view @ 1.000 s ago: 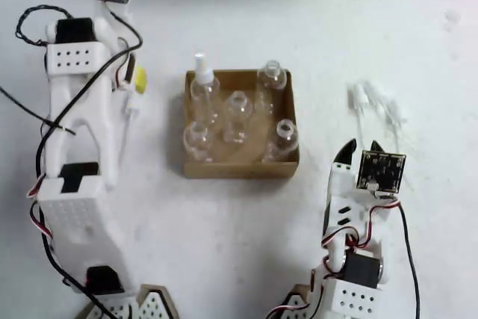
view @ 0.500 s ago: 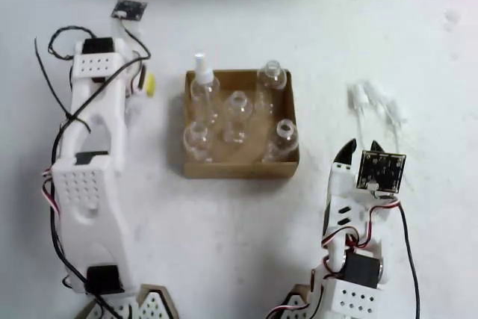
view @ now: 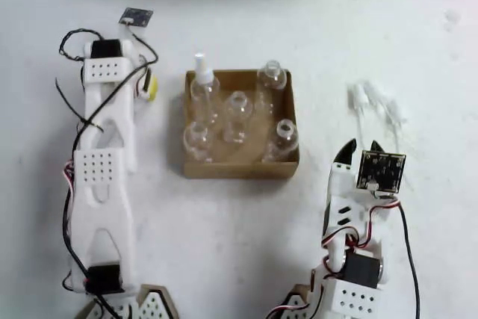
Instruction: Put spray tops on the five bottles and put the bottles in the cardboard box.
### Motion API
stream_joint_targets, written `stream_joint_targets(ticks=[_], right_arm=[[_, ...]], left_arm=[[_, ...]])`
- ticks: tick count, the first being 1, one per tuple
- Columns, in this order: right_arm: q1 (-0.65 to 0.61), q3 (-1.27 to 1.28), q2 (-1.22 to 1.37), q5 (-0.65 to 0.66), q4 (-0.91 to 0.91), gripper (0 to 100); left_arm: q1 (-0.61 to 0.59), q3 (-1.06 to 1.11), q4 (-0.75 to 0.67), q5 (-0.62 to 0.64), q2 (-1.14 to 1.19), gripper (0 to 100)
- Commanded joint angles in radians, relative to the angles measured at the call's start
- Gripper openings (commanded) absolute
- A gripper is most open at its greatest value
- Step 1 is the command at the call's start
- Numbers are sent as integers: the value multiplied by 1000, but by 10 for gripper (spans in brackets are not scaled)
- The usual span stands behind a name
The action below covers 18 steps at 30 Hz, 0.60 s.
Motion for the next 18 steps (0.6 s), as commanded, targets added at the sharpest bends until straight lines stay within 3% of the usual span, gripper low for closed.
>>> stream_joint_targets(ticks=[1,13,18], right_arm=[[-4,9,2,-2,5,105],[-4,9,2,-2,5,105],[-4,9,2,-2,5,105]], left_arm=[[-5,-221,92,-9,25,59],[8,-272,167,40,-74,18],[22,-14,167,150,-249,20]])
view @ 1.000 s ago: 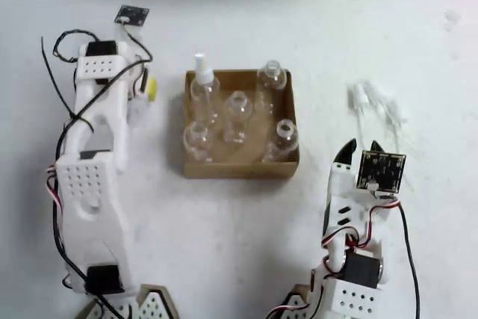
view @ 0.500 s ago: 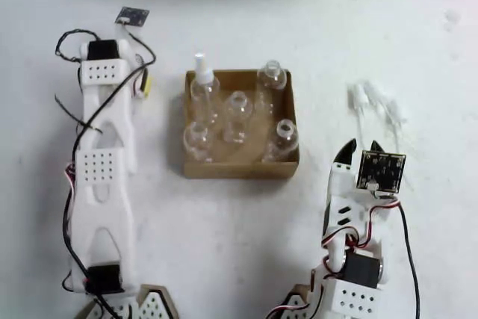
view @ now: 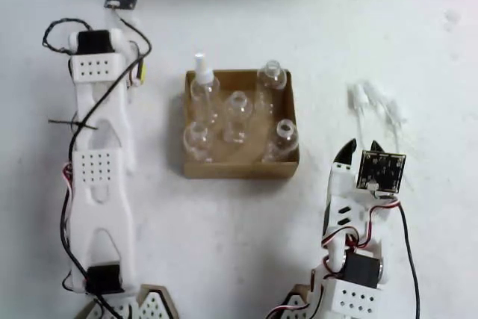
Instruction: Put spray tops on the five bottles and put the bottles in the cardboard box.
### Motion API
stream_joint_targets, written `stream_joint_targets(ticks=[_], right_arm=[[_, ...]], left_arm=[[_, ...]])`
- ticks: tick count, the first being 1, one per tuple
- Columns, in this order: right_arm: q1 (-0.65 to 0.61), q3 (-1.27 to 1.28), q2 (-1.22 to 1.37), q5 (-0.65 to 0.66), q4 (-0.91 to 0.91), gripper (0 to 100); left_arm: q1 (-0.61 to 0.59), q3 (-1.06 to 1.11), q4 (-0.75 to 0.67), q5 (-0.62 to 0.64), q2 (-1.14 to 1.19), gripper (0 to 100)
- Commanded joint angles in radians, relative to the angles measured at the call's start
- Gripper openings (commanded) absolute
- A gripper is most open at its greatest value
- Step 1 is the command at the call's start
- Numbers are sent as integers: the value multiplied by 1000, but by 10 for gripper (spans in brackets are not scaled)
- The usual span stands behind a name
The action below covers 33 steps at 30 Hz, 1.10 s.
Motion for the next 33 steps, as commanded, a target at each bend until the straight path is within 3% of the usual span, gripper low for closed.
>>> stream_joint_targets(ticks=[1,5,9,29,33], right_arm=[[-4,9,2,-2,5,105],[-4,9,2,-2,5,105],[-4,9,2,-2,5,105],[-4,9,2,-2,5,105],[-4,9,2,-2,5,105]], left_arm=[[31,232,14,52,-219,20],[74,569,8,54,-456,20],[111,772,6,58,-676,20],[133,1316,-25,61,-1515,20],[163,1393,-77,141,-1707,20]])
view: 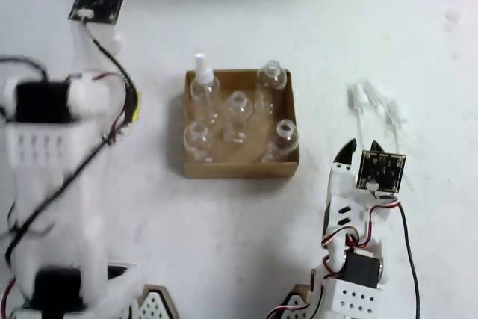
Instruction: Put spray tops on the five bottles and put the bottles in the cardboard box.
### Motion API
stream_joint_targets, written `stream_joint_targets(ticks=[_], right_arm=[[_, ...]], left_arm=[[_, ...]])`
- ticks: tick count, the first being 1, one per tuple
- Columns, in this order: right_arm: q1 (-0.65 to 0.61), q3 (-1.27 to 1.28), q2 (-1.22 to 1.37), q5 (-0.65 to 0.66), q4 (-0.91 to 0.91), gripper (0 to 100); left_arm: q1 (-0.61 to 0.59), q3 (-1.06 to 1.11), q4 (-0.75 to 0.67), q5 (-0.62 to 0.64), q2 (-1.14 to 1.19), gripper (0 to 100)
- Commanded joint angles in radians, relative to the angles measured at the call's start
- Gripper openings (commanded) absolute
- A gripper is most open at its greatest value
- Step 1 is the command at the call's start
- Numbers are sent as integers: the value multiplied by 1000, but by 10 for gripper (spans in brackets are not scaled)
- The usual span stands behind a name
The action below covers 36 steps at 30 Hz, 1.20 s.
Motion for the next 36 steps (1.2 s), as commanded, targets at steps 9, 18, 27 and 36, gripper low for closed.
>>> stream_joint_targets(ticks=[9,18,27,36], right_arm=[[-7,9,2,-2,5,105],[-5,9,2,-2,5,105],[-4,9,2,-2,5,105],[-4,9,2,-2,1,105]], left_arm=[[35,434,-480,262,-578,20],[335,660,-930,255,-878,20],[341,1046,-1505,247,-865,20],[340,1252,-1757,130,-860,20]])
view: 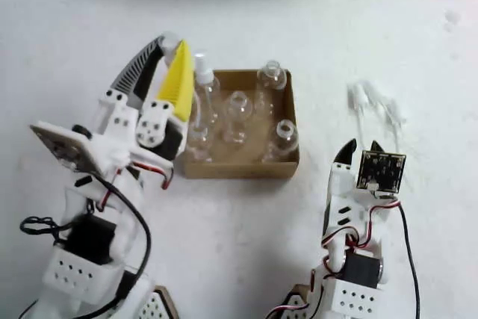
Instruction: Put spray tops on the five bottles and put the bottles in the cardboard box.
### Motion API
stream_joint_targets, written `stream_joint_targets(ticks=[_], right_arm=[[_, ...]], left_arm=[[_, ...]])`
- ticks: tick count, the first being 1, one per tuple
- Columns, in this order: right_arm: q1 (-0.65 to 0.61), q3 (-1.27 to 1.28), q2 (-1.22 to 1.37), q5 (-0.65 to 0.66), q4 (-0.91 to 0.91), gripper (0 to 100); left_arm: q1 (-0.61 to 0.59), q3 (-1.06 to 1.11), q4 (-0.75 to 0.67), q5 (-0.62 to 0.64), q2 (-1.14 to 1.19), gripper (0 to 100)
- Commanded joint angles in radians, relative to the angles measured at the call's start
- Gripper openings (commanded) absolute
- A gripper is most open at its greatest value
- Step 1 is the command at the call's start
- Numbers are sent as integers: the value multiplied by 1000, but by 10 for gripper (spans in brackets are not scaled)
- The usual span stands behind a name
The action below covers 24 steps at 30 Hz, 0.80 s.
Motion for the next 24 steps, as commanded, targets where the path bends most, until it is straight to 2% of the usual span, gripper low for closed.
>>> stream_joint_targets(ticks=[1,13,18,24], right_arm=[[-4,9,2,-2,1,105],[-4,9,2,-2,1,105],[-4,9,2,-2,1,105],[-4,9,2,-2,1,105]], left_arm=[[13,54,-112,-54,-7,20],[16,86,-129,-51,-7,20],[15,101,-127,20,-8,20],[13,104,-127,23,-7,20]])
